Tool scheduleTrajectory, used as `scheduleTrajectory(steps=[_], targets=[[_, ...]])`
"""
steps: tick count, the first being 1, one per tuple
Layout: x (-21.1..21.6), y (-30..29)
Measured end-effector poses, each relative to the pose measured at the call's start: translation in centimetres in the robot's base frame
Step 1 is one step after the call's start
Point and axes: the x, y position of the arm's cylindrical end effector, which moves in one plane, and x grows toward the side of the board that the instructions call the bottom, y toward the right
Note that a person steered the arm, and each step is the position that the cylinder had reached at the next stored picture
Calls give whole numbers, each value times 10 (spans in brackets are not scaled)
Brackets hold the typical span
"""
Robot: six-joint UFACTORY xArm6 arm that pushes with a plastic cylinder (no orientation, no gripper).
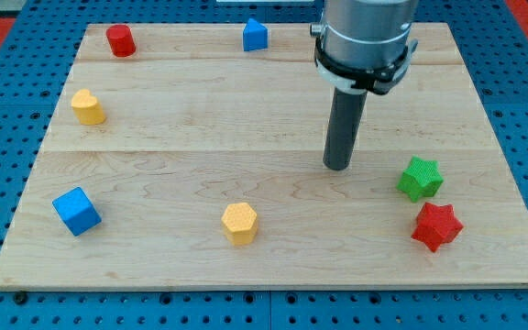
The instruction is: Locate the yellow hexagon above the green star
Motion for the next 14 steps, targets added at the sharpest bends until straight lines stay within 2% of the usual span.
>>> scheduleTrajectory(steps=[2, 3, 4, 6, 7, 8, 9, 10, 11, 12, 14], targets=[[91, -21], [123, -57], [121, -94], [65, -93], [81, -101], [85, -146], [65, -140], [54, -97], [37, -91], [42, -126], [9, -104]])
